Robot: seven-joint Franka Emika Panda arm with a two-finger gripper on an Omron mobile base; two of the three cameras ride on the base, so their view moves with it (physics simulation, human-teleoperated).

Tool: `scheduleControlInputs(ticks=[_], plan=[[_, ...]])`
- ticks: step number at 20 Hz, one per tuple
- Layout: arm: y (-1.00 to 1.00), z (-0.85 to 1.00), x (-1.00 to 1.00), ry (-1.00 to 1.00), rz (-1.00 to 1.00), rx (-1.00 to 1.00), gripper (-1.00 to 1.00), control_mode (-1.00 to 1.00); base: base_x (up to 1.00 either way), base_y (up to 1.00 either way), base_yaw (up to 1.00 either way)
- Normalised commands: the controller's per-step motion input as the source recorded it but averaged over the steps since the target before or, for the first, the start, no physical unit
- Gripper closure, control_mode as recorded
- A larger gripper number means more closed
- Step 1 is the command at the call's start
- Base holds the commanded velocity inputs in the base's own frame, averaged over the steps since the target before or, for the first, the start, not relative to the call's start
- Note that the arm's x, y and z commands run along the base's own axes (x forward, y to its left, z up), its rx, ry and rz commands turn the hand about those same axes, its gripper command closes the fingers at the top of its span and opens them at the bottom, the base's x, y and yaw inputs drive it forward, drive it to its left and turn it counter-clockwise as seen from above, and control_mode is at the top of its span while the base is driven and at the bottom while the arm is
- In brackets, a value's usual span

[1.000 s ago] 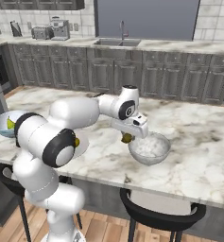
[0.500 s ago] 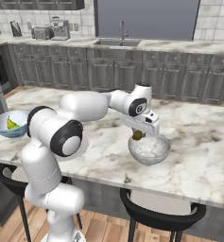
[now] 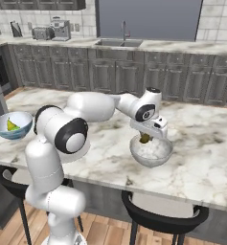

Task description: Take the fruits from the plate on the dining counter and place two fruits in each bowl.

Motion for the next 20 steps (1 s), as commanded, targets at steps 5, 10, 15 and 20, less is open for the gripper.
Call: scheduleControlInputs(ticks=[5,10,15,20], plan=[[0.01,-0.46,-0.06,-0.13,0.0,0.0,1.0,-1.0,0.0,0.0,0.0],[0.03,-0.38,0.01,-0.04,-0.01,0.0,-1.0,-1.0,0.0,0.0,0.0],[0.0,-0.13,0.19,0.01,0.0,0.0,-1.0,-1.0,0.0,0.0,0.0],[0.0,0.0,0.28,0.08,0.0,0.0,-1.0,-1.0,0.0,0.0,0.0]])
